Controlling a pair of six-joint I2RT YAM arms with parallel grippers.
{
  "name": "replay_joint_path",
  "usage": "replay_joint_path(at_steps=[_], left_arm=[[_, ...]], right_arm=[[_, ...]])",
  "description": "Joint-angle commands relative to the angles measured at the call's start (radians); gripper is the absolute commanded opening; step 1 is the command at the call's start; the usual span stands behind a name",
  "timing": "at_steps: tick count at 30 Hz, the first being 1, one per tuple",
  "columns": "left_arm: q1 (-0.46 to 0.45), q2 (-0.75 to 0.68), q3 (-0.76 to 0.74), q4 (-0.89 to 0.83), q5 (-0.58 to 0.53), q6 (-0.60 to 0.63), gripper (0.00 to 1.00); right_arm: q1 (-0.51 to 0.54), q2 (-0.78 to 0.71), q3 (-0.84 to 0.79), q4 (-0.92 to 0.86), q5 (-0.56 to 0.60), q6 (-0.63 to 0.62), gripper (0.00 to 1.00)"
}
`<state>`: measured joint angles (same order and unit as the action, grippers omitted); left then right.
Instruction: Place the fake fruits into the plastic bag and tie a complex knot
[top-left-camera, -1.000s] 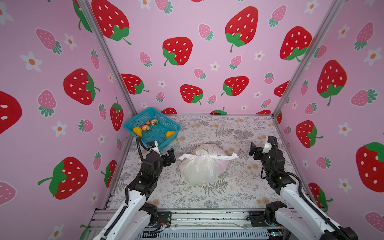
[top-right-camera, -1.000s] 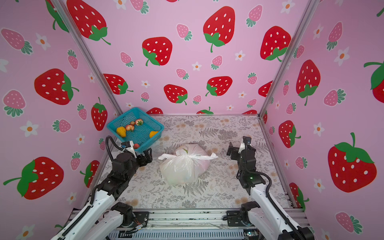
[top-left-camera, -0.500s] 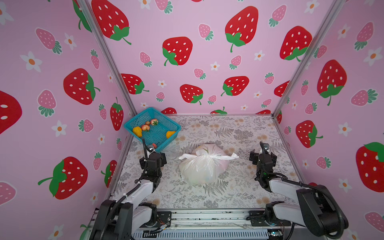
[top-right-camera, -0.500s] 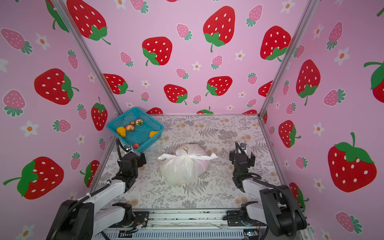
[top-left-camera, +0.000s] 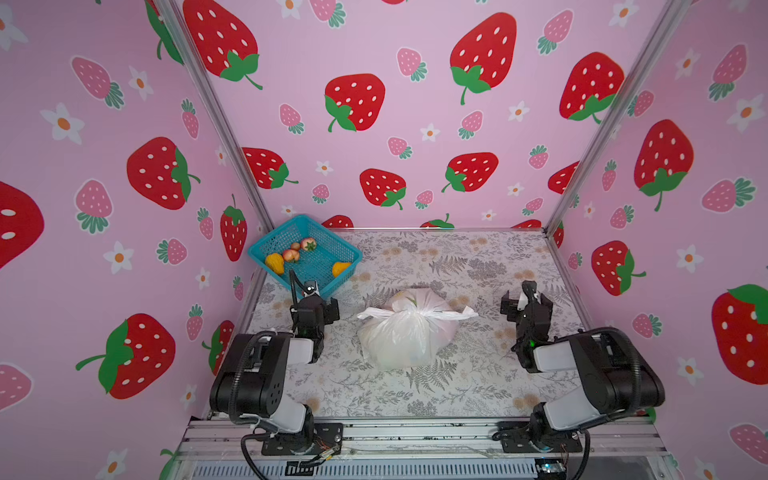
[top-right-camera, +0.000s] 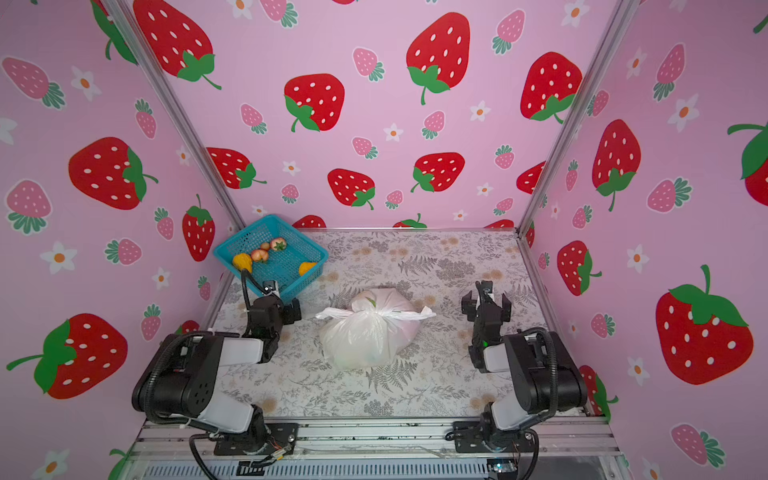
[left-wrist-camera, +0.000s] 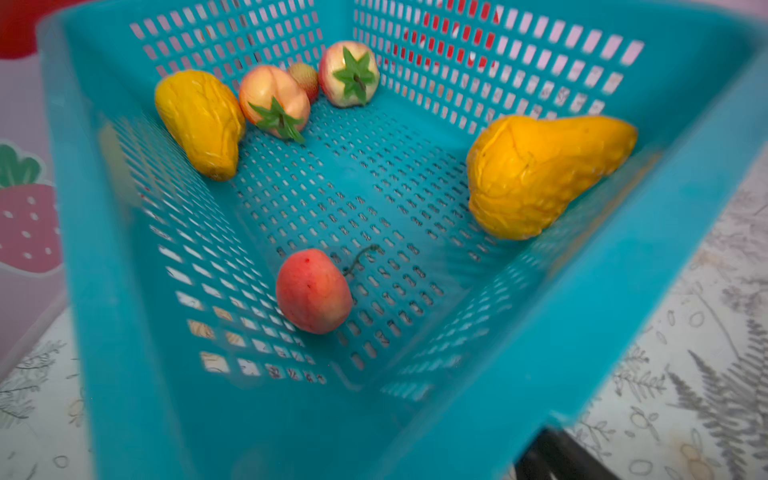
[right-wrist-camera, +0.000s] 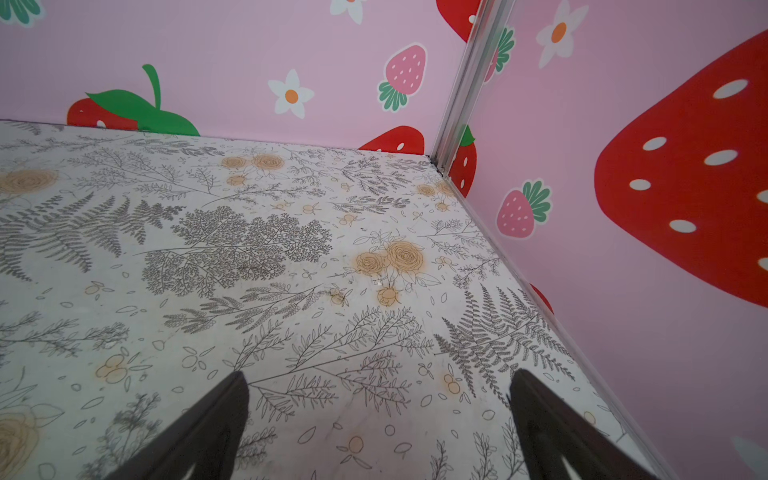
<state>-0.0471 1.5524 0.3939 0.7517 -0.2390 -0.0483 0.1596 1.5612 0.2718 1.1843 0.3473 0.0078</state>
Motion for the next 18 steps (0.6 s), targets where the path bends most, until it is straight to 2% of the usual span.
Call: replay_joint_path(at_steps=[1,18], left_arm=[[0.018,-0.008,0.049,0.031,0.058,0.004,0.99],[0.018,-0.005,0.048,0.039,0.061,0.004,0.99]], right_arm=[[-0.024,0.013,-0.018,0.088,-0.093,0.023,1.00],[-0.024,0.013,-0.016,0.090,-0.093,0.020,1.00]])
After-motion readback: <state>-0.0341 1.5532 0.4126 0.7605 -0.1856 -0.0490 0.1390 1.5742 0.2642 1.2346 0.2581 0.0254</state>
